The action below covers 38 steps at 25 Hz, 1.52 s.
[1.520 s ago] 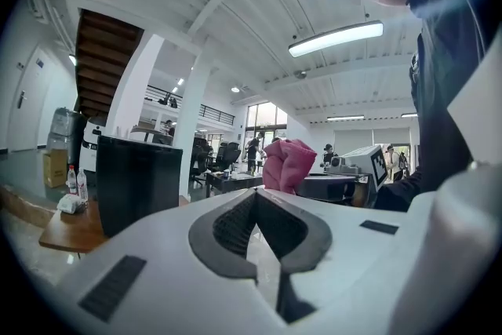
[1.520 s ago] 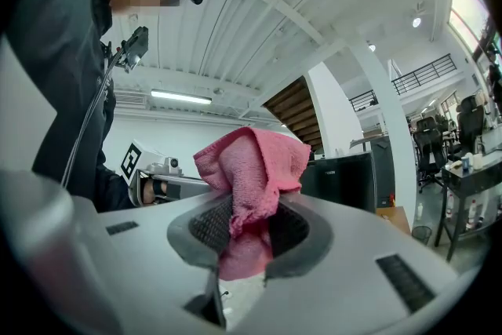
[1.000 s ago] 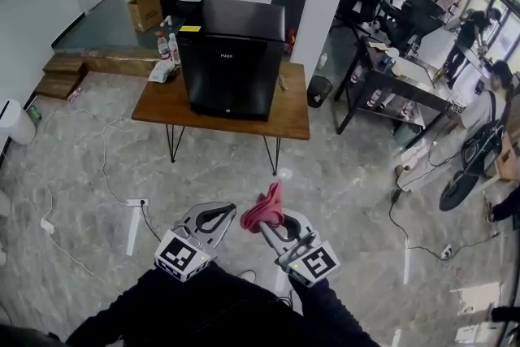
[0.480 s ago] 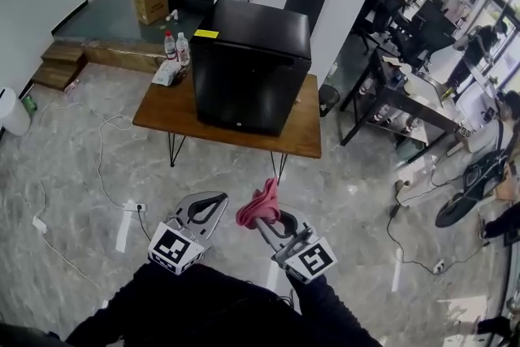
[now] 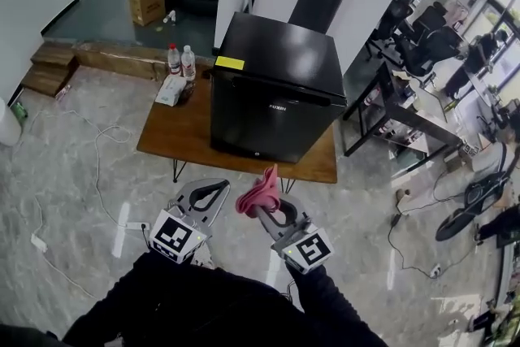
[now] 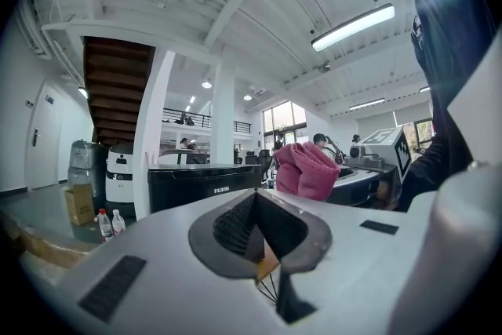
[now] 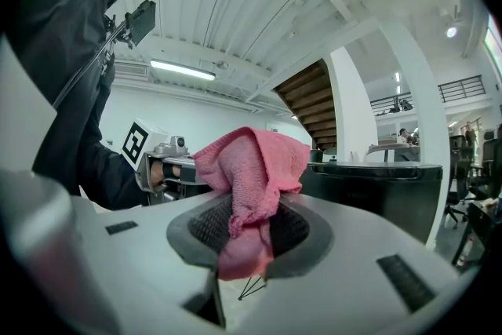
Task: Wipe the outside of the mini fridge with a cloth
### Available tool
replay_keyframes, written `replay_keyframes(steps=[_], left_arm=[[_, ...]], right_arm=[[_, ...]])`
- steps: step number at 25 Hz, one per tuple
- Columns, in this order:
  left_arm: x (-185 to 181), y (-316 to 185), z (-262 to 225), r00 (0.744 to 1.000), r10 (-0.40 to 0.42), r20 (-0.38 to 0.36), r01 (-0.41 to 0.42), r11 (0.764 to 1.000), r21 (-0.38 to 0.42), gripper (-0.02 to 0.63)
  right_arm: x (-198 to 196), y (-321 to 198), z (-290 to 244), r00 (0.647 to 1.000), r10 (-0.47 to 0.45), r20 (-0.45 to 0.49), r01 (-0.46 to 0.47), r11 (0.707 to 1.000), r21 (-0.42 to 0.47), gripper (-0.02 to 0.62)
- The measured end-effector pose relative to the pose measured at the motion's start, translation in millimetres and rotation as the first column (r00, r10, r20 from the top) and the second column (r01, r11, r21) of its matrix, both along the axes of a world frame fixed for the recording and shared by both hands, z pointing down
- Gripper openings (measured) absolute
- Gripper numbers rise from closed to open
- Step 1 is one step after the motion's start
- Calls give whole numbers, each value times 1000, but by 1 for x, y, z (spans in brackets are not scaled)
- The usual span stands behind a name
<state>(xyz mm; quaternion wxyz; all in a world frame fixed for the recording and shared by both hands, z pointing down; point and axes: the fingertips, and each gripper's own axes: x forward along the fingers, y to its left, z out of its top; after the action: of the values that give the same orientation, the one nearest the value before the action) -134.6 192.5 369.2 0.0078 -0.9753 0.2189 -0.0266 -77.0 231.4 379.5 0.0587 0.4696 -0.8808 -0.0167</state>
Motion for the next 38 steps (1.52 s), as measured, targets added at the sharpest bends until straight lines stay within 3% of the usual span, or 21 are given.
replay_keyframes(steps=[5, 11, 17, 22, 29, 38], left_arm=[[-14, -71, 4, 1000, 25, 6, -25, 1000, 13, 6], [-22, -144, 12, 1000, 12, 8, -13, 999, 36, 6], [-18, -184, 21, 999, 20, -34, -19, 1000, 19, 6], [-11, -204, 21, 998, -20, -63, 22, 1000, 19, 6], [1, -235, 34, 996, -54, -70, 56, 998, 18, 6], [12, -260, 69, 997, -79, -27, 78, 997, -21, 6]], right_arm=[[-11, -81, 15, 988, 61, -144, -63, 998, -11, 106], [-16, -163, 28, 937, 102, -335, -104, 995, 10, 106], [-4, -229, 37, 851, 124, -510, -116, 992, 47, 106], [2, -268, 42, 776, 106, -622, -119, 993, 21, 106], [14, -309, 59, 726, 89, -681, -159, 987, -40, 106], [15, -318, 97, 718, 74, -692, -166, 984, -68, 101]])
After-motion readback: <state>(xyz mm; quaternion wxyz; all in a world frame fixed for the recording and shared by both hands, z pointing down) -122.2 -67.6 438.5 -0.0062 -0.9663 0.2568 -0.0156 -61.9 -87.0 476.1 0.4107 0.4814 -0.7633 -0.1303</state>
